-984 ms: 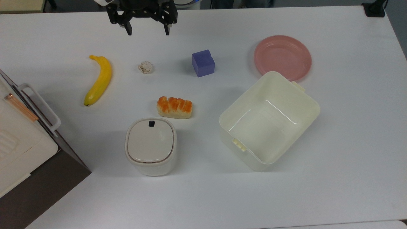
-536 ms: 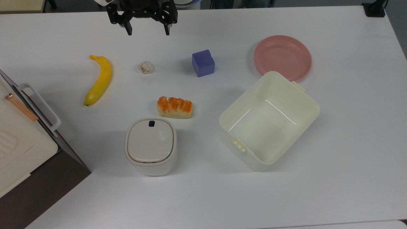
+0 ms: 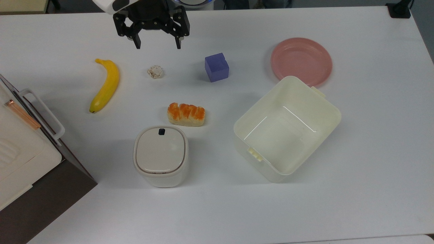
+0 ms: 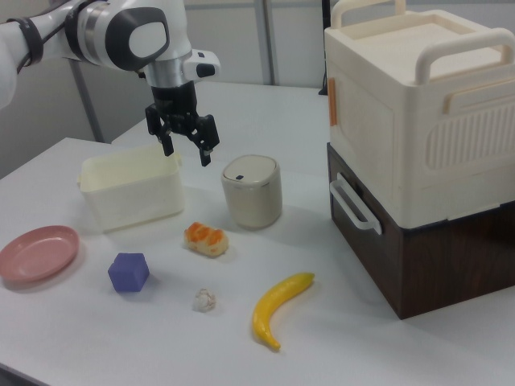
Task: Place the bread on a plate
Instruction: 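Move the gripper down toward the orange-glazed bread roll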
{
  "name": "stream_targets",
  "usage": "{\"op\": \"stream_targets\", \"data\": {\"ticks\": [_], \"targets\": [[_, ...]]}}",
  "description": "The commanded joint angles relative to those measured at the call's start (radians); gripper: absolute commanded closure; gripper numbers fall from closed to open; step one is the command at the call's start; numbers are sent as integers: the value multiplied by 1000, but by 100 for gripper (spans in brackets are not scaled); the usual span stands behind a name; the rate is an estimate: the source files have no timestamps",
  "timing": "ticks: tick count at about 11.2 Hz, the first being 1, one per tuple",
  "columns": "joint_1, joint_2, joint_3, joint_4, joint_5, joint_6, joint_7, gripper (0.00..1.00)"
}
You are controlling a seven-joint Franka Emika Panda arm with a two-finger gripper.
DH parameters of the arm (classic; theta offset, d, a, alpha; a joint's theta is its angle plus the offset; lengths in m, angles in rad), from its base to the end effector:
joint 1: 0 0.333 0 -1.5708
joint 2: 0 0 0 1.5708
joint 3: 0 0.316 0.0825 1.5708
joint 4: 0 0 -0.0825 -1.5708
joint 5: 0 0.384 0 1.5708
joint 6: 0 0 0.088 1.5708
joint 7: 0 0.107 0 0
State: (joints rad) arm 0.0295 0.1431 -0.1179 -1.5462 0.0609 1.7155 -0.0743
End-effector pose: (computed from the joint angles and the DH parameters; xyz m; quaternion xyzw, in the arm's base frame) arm 0.6069 -0.0434 0.5665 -0.9996 0.0103 -0.0153 0.0206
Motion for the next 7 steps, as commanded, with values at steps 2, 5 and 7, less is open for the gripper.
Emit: {"op": "stream_targets", "data": {"ticks": [2,5,7], "targets": [[12,12,1,-11,-12,18,21,0],[13,79,4,-11,-33,53,-4,0],[13,130,4,-17,-53,96,-164,0]]}}
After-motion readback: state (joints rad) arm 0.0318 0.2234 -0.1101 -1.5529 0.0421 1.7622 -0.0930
